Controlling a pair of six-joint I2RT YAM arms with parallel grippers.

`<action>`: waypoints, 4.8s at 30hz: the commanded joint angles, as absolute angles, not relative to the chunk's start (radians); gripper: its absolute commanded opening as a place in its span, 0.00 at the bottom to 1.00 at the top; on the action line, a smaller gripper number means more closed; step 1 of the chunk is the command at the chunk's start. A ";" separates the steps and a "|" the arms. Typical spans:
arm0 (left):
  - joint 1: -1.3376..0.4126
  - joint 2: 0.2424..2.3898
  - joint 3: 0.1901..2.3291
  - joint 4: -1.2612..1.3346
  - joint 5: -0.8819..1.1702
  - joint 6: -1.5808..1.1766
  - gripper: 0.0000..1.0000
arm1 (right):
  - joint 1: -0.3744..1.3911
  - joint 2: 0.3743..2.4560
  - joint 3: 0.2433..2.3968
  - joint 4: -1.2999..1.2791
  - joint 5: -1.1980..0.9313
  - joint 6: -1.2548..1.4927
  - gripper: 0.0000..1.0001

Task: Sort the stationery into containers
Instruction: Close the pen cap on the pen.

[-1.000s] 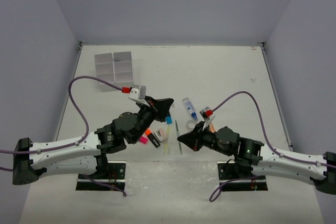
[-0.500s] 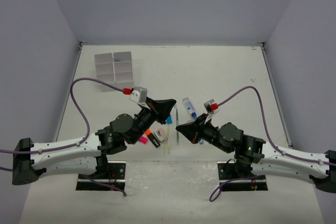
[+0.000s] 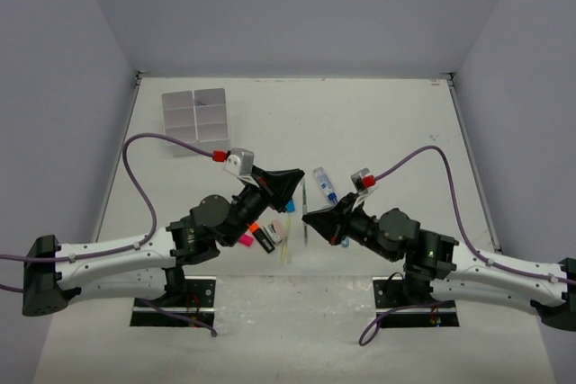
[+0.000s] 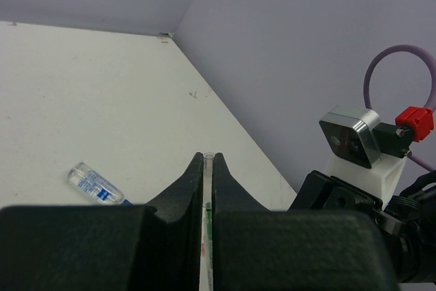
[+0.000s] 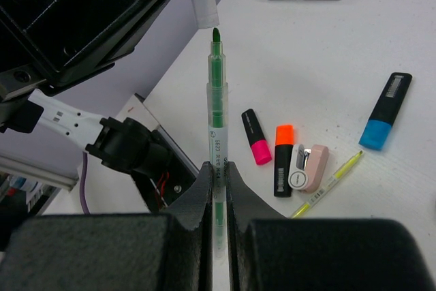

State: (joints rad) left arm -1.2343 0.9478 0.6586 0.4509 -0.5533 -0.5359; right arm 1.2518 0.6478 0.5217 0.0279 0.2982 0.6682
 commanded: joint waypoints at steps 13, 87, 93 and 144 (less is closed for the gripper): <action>-1.233 0.963 0.640 0.509 -0.548 -0.546 0.00 | 1.259 0.655 0.595 0.020 0.345 0.640 0.00; -1.231 0.872 0.960 0.163 -0.346 -0.385 0.38 | 1.259 0.809 0.722 0.179 0.128 0.371 0.00; -1.230 0.864 0.959 0.124 -0.345 -0.394 0.17 | 1.259 0.793 0.727 0.164 0.121 0.377 0.00; -1.238 0.922 1.012 -0.115 -0.511 -0.517 0.00 | 1.190 0.943 0.965 0.010 0.062 0.210 0.00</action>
State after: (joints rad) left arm -1.2402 0.9218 0.9463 -0.0052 -0.4516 -0.5469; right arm 1.1766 0.9573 0.9627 -0.0988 0.0564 0.2167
